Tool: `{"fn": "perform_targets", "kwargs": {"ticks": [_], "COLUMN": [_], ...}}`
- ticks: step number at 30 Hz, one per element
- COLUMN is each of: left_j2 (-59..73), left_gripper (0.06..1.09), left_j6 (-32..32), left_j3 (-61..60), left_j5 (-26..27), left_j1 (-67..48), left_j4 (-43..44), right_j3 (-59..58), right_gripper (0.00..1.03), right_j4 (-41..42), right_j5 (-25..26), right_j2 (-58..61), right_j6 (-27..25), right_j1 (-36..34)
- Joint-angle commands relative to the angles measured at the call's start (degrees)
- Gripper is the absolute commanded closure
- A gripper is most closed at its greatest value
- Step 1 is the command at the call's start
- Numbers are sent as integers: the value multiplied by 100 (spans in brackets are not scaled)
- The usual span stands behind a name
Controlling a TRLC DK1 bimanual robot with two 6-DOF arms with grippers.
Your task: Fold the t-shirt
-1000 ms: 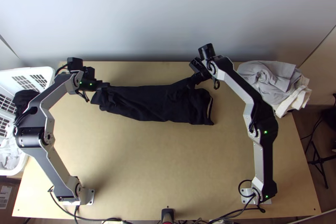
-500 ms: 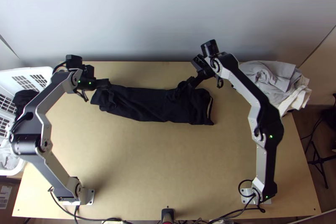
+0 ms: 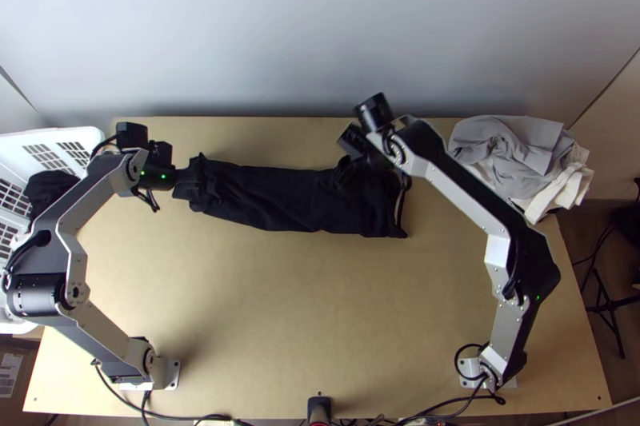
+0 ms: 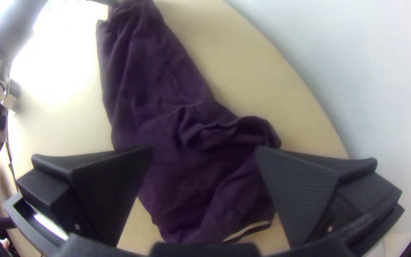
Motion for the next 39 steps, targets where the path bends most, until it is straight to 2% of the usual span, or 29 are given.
{"fn": "perform_targets", "kwargs": {"ticks": [1,6,12,14,15,17,21,22,39], "left_j2": [281,518,791,887,914,949,896,852,-581], "left_gripper": [12,13,24,31,36,52,99,105,105], "left_j6": [27,-35,-35,-17,-8,-8,-52,-96,-483], "left_j3": [-87,-35,9,27,44,44,44,44,642], "left_j5": [-63,-54,-28,8,34,131,236,236,711], "left_j1": [-84,-181,-260,-268,-268,-286,-348,-374,-567], "left_j4": [138,147,50,15,-29,-46,-81,-81,-521], "right_j3": [-383,-409,-365,-286,-242,-189,-198,-207,-383], "right_gripper": [3,3,3,3,3,3,3,3,3], "right_j4": [-15,-6,-6,-6,-6,-6,-15,-6,346], "right_j5": [18,18,18,18,18,18,9,9,-149], "right_j2": [-131,-122,18,71,97,159,291,335,1240], "right_j6": [-19,-19,-27,-10,-1,-1,8,17,69], "right_j1": [390,417,417,452,478,531,592,601,566]}}
